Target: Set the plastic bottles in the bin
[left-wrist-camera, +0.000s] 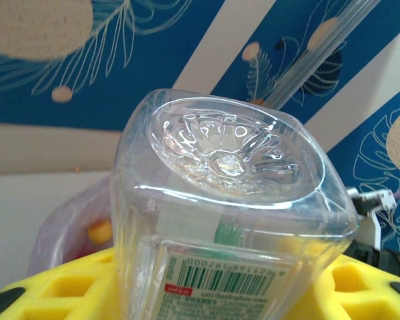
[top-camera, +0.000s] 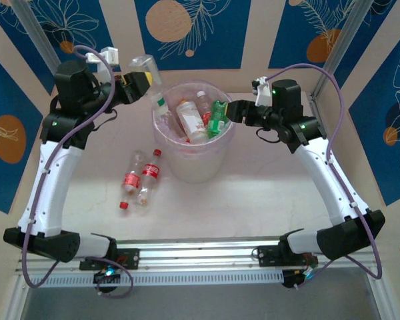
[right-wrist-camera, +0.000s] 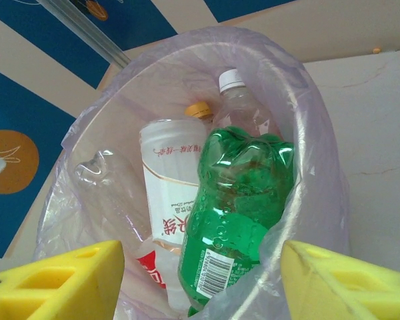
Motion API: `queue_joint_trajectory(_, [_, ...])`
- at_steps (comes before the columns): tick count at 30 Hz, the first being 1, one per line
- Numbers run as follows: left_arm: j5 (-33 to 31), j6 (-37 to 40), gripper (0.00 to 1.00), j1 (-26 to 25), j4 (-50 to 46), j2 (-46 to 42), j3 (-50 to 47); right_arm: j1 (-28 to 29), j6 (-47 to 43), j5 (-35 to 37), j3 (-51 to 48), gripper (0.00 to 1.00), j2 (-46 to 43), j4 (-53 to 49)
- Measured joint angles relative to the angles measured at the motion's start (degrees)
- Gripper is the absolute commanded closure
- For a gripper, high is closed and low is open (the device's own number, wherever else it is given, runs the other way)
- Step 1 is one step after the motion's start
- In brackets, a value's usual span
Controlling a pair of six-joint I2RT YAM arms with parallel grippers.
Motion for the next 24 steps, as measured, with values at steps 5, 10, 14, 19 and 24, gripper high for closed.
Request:
queue_joint_trajectory(5, [-1.46,4.15,0.71,-2.91,5.92,5.92,1.42,0.42,0.00,0.33,0.00,0.36,0.00,-0.02])
queue_joint_trajectory(10, [-3.76,12.04,0.70,-5.92,5.84,12.33,2.19,0.63,0.00,0.92,0.00,0.36,0.00,-0.09])
queue_joint_trajectory(14, [-8.35,18.64,0.71,-8.20,6.60,13.57,0.44,0.74,0.00,1.07,0.00,0.36,0.00,-0.22])
queue_joint_trajectory(19, [-14.51,23.85,0.72,-10.49,10.58,12.76,-3.48,0.79,-0.04,1.09,0.00,0.36,0.00,-0.94])
queue_joint_trajectory(24, [-16.33,25.73,0.74,-10.75,10.43,12.85,-3.80,0.79,-0.04,1.11,0.00,0.36,0.00,-1.33])
